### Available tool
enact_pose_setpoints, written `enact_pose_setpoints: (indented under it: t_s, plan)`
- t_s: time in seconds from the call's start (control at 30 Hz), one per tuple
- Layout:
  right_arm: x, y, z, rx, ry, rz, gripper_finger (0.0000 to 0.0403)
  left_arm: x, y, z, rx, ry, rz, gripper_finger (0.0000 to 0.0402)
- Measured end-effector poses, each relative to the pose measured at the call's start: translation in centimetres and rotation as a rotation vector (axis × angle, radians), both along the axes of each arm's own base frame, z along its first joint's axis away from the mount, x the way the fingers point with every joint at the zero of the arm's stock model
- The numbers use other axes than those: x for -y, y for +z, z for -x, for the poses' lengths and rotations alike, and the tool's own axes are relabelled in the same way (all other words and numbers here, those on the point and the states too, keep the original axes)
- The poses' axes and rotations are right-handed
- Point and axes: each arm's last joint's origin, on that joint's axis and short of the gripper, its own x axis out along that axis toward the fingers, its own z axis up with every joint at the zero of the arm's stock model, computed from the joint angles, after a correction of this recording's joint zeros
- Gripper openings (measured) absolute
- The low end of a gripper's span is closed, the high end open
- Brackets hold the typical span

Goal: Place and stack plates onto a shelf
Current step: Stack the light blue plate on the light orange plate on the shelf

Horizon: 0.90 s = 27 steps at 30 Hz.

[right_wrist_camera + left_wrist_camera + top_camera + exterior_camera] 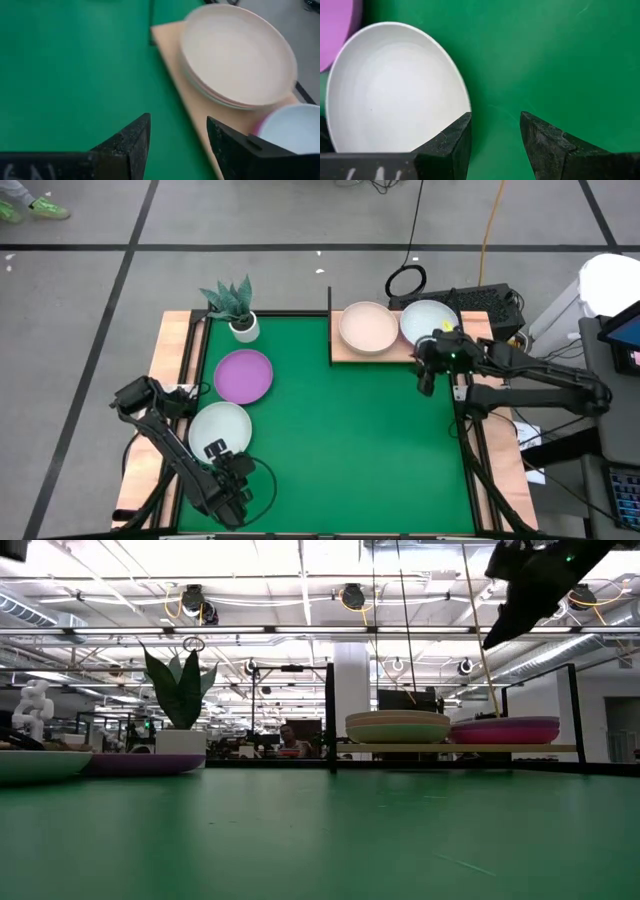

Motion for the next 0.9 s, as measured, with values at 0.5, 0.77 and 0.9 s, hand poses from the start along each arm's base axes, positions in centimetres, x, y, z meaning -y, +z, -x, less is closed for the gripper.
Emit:
enact_pose_setpoints:
  t_s: [0.5, 0.77, 0.9]
  plan:
    - [-2.7, -1.1, -1.3, 0.06, 0.129, 0.027, 0.0173, -1.6, -4.0, 1.2, -0.011, 0.024, -0.021, 0.0188]
    - [-3.1, -0.8, -1.6, 0.102, 0.157, 0.031, 0.0173, -2.1, -4.4, 1.4, -0.037, -0.003, -0.043, 0.0059]
    - [-3.3, -0.6, -1.7, 0.13, 0.173, 0.033, 0.0173, -2.1, -4.2, 1.5, -0.057, -0.026, -0.059, 0.0014]
